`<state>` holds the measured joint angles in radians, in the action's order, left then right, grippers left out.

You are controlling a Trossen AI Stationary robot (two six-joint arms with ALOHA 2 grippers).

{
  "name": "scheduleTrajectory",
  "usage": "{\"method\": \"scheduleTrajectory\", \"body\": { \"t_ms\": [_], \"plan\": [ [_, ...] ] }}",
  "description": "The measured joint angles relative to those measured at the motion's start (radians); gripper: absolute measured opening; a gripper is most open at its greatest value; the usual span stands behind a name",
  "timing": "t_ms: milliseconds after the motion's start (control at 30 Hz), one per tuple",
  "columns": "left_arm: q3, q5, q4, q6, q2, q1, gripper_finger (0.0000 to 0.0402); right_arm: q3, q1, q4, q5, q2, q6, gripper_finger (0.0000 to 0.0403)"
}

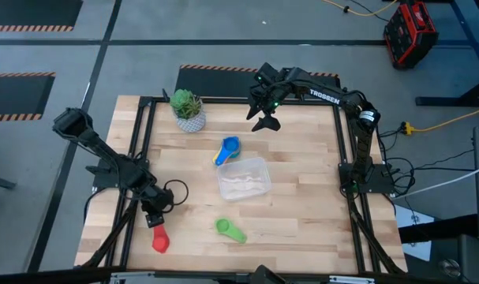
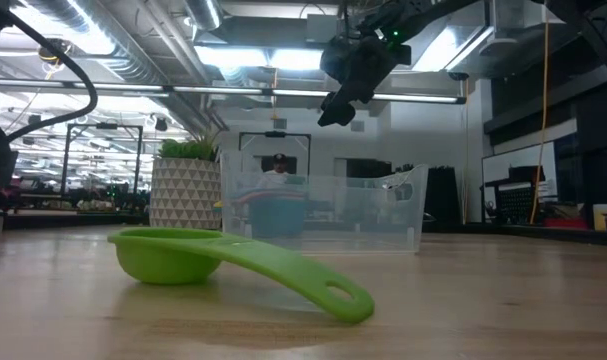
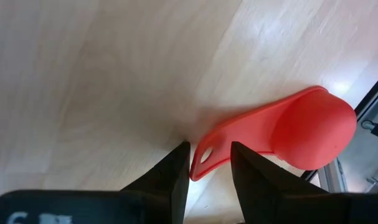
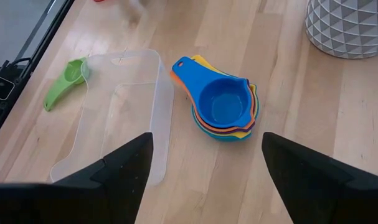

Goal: Nest measuring cups in basket
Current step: Stack the red measuring cup on top of the blue measuring cup

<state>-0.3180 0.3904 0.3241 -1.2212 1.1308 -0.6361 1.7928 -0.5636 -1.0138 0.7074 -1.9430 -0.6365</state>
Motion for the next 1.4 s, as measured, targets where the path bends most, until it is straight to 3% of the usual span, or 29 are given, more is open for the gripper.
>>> {"method": "scheduleTrajectory", "body": {
  "t_ms": [333,800,1400],
  "plan": [
    [0.001,-0.002,0.003,0.001,0.001,0.0,0.0102,0.0,0.0,0.0,0.0,0.0,0.0,0.0305],
    [0.001,0.001,-0.013,0.005,0.001,-0.001,0.0009,0.0,0.0,0.0,0.0,0.0,0.0,0.0305],
    [0.003,-0.012,-0.177,0.0,0.002,0.001,0.0003,0.0,-0.018,-0.004,0.0,0.0,-0.027,0.0305]
  ]
}}
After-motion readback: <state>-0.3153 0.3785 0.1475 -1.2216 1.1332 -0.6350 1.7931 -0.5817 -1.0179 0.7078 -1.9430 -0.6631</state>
